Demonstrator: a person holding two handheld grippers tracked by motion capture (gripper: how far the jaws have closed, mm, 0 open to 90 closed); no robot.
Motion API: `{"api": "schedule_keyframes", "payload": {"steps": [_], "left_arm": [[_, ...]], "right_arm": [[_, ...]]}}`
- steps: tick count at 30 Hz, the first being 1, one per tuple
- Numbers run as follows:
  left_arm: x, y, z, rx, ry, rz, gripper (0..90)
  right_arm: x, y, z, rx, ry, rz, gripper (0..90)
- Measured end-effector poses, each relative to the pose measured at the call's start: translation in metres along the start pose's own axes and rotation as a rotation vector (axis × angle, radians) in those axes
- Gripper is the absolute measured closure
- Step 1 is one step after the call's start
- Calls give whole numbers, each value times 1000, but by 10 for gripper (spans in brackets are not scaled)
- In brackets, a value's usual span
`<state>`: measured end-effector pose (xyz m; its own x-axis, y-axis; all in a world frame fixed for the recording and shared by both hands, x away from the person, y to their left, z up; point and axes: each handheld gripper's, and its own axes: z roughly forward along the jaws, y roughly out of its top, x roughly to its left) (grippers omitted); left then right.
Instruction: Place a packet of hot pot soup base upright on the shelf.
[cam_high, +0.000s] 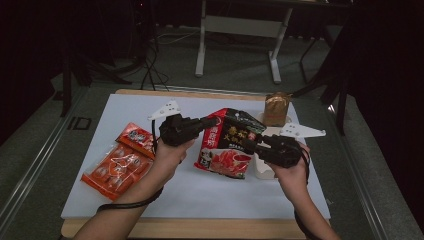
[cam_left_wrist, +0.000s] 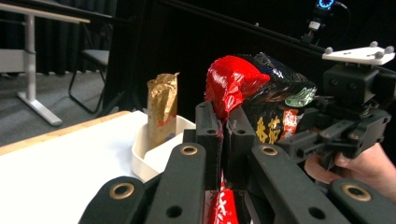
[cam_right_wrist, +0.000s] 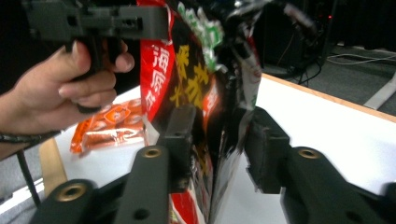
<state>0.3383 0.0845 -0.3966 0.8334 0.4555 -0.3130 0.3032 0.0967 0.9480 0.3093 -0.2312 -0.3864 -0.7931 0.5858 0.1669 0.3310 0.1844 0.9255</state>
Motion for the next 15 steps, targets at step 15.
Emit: {"api": "schedule_keyframes", "payload": {"steps": [15], "left_arm": [[1, 4, 2, 54, -43, 37, 801]], "right_arm": [[-4, 10, -11, -18, -34, -6, 779]]}}
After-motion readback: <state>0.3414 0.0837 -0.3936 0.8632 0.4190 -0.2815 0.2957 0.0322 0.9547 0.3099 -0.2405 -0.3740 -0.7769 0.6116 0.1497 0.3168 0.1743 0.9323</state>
